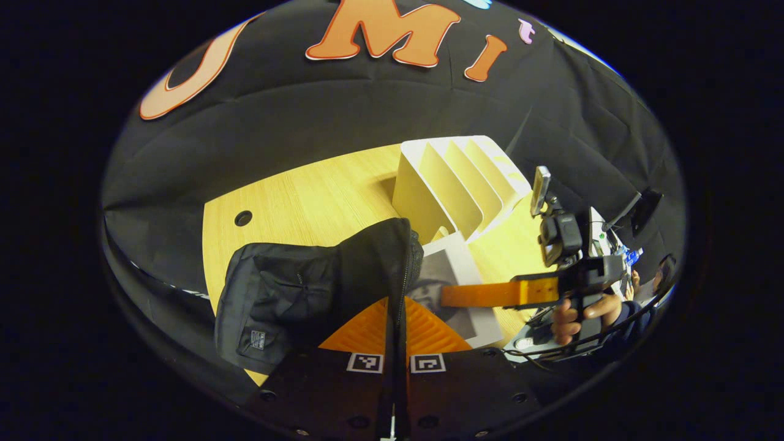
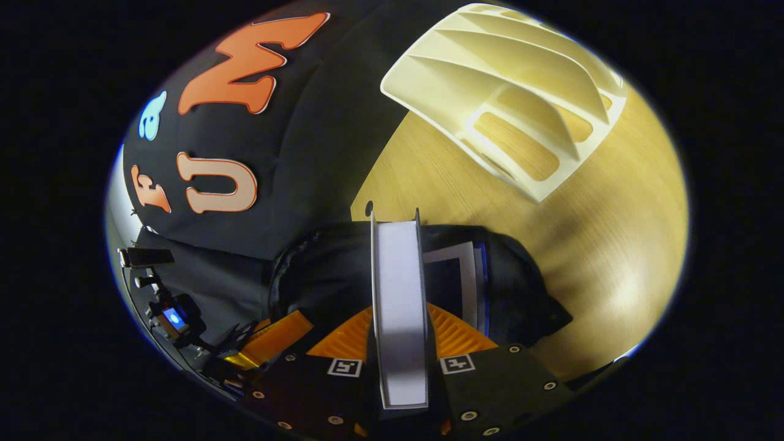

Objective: Open the schoolbag, grab two books from the bookshelf and put them into the schoolbag.

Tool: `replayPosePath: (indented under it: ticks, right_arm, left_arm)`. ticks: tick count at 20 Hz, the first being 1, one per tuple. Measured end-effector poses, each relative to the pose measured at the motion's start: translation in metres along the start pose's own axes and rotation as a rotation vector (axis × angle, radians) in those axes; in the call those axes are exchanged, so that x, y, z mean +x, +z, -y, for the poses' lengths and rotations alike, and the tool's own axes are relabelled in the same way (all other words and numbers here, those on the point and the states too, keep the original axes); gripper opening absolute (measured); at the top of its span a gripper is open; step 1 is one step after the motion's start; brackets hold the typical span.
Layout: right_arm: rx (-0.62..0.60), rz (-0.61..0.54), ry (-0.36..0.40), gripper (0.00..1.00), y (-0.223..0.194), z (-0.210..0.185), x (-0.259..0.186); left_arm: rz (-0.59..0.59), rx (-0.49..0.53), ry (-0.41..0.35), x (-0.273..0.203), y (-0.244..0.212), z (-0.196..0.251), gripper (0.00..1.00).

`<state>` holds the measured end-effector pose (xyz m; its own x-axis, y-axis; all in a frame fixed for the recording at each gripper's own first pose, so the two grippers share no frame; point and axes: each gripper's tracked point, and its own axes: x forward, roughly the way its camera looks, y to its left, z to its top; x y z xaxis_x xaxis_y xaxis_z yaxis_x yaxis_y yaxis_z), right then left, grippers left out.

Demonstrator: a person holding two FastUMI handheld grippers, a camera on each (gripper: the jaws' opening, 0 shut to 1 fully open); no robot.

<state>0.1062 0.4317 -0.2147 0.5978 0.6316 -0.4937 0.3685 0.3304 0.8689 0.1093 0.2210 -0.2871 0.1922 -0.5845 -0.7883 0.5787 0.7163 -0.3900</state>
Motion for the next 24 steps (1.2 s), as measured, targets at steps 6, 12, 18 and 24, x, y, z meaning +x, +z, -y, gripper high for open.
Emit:
replayPosePath:
  ticks: [6,12,18,24]
  right_arm:
    - [0.017,0.001,0.055,0.32,-0.018,0.001,0.032]
    - [0.007,-0.054,0.081,0.33,-0.031,-0.003,0.064]
    - [-0.124,-0.129,-0.149,0.5,-0.022,0.017,0.054]
    - [-0.284,-0.037,-0.26,0.78,0.01,0.025,0.023]
  left_arm:
    - [-0.005,0.046,-0.037,0.008,0.003,0.022,0.02]
    - [-0.014,0.063,-0.046,0.016,0.004,0.031,0.02]
    - [0.012,0.033,-0.042,0.014,0.004,0.02,0.03]
    - [0.067,0.025,-0.13,0.02,0.003,0.041,0.29]
